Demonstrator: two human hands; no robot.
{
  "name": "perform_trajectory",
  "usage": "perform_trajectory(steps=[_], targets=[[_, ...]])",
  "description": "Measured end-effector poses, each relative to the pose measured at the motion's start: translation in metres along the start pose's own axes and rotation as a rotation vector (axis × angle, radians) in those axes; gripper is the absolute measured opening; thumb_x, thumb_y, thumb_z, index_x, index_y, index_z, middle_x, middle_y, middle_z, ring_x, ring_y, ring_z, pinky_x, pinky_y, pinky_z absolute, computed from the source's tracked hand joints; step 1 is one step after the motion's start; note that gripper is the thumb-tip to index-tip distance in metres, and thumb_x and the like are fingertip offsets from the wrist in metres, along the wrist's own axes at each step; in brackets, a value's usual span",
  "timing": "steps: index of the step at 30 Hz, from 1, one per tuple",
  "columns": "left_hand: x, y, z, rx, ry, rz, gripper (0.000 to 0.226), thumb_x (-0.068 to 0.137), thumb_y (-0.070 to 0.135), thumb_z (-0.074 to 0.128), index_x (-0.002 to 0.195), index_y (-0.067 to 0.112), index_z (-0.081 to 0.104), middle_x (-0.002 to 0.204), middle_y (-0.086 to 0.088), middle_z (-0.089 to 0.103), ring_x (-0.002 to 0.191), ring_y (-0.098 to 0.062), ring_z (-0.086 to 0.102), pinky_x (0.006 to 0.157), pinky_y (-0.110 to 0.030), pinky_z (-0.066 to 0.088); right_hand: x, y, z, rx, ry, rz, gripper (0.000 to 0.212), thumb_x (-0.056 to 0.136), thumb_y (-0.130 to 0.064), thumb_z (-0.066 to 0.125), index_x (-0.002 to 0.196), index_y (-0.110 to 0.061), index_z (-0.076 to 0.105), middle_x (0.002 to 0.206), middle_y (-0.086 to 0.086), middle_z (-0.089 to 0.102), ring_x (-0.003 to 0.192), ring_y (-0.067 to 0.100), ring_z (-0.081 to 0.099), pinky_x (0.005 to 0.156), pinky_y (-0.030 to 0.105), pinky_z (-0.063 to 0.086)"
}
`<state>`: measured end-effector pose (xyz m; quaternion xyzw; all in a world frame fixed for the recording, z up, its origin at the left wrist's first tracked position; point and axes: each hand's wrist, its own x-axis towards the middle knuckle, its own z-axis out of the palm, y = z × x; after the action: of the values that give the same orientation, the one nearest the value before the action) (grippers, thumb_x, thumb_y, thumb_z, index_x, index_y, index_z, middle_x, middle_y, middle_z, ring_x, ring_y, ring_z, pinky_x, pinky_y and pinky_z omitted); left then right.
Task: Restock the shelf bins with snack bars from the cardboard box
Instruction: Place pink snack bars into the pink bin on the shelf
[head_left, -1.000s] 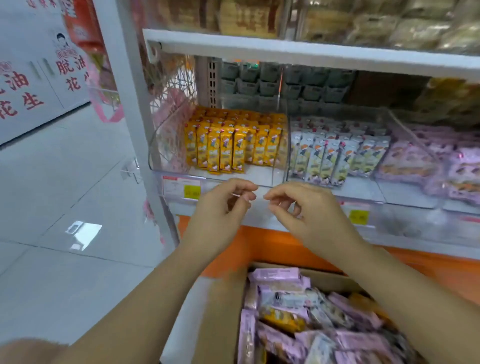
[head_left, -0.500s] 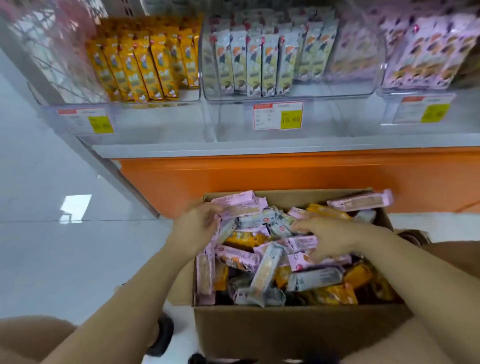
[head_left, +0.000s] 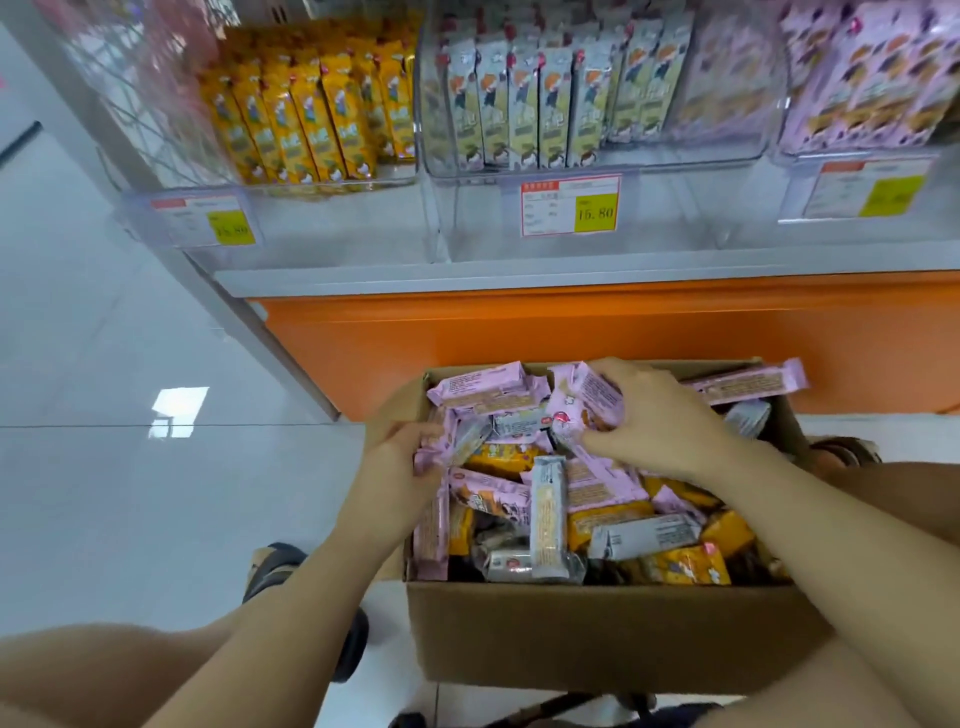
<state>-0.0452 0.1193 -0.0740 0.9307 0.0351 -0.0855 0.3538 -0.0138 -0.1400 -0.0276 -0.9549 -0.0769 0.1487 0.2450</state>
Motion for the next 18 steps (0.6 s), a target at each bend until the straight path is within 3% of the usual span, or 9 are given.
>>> perform_trajectory(steps=[2,5,7,10,12,15,18], targets=[[0.001,0.003,0.0,-0.058,-0.002,-0.02,0.035,0.086,0.002,0.061,0.117,0.018,0.061,0.127,-0.005,0.049,0.087,-0.017,0.059,0.066,0.0,0.039,0.0,-0.009,0.006,0.063,0.03,-0.027,0.072,0.078,-0.047,0.069,0.14,-0.025,0.038,0.128,-0.002,0.055,0.092,0.02,0.062,0.081,0.037,0.052],[0.0,0.011,0.005,-0.109,-0.049,-0.017,0.037,0.087,0.008,0.063,0.121,0.02,0.058,0.119,-0.001,0.058,0.091,-0.013,0.063,0.082,-0.025,0.051,0.009,-0.014,0.019,0.178,0.075,-0.052,0.058,0.081,-0.035,0.07,0.133,-0.025,0.047,0.122,-0.005,0.058,0.096,0.015,0.059,0.083,0.035,0.051],[-0.001,0.011,0.01,-0.097,-0.137,-0.018,0.047,0.089,0.011,0.062,0.133,0.021,0.049,0.11,0.006,0.058,0.085,-0.006,0.06,0.082,-0.021,0.048,0.017,-0.014,0.027,0.195,0.076,-0.049,0.05,0.085,-0.028,0.067,0.132,-0.027,0.05,0.118,-0.004,0.06,0.093,0.012,0.058,0.081,0.032,0.05],[0.003,0.009,0.012,-0.066,-0.204,-0.047,0.051,0.091,0.016,0.061,0.139,0.017,0.045,0.132,0.0,0.052,0.091,-0.005,0.054,0.086,-0.018,0.042,0.027,-0.007,0.037,0.203,-0.044,-0.025,0.053,0.087,-0.027,0.066,0.137,-0.026,0.046,0.128,0.0,0.056,0.111,0.016,0.055,0.091,0.03,0.047],[0.007,0.008,0.011,-0.04,-0.2,-0.043,0.05,0.091,0.017,0.06,0.138,0.016,0.045,0.142,-0.002,0.042,0.082,0.0,0.053,0.078,-0.013,0.04,0.034,-0.004,0.04,0.244,-0.053,0.004,0.057,0.086,-0.026,0.069,0.137,-0.024,0.046,0.137,0.0,0.049,0.12,0.017,0.05,0.096,0.029,0.043],[0.014,0.011,0.012,-0.036,-0.237,-0.06,0.053,0.093,0.021,0.058,0.142,0.019,0.04,0.15,0.001,0.026,0.069,0.017,0.046,0.064,-0.001,0.034,0.047,-0.004,0.041,0.265,-0.062,0.018,0.061,0.085,-0.025,0.07,0.139,-0.025,0.041,0.142,-0.001,0.043,0.121,0.016,0.048,0.091,0.024,0.04],[0.019,0.011,0.012,-0.024,-0.256,-0.064,0.057,0.092,0.025,0.06,0.144,0.021,0.038,0.152,-0.001,0.026,0.063,0.017,0.04,0.06,0.002,0.034,0.057,-0.011,0.047,0.271,-0.13,-0.003,0.07,0.086,-0.027,0.069,0.145,-0.029,0.03,0.147,0.001,0.036,0.127,0.019,0.042,0.095,0.025,0.036]])
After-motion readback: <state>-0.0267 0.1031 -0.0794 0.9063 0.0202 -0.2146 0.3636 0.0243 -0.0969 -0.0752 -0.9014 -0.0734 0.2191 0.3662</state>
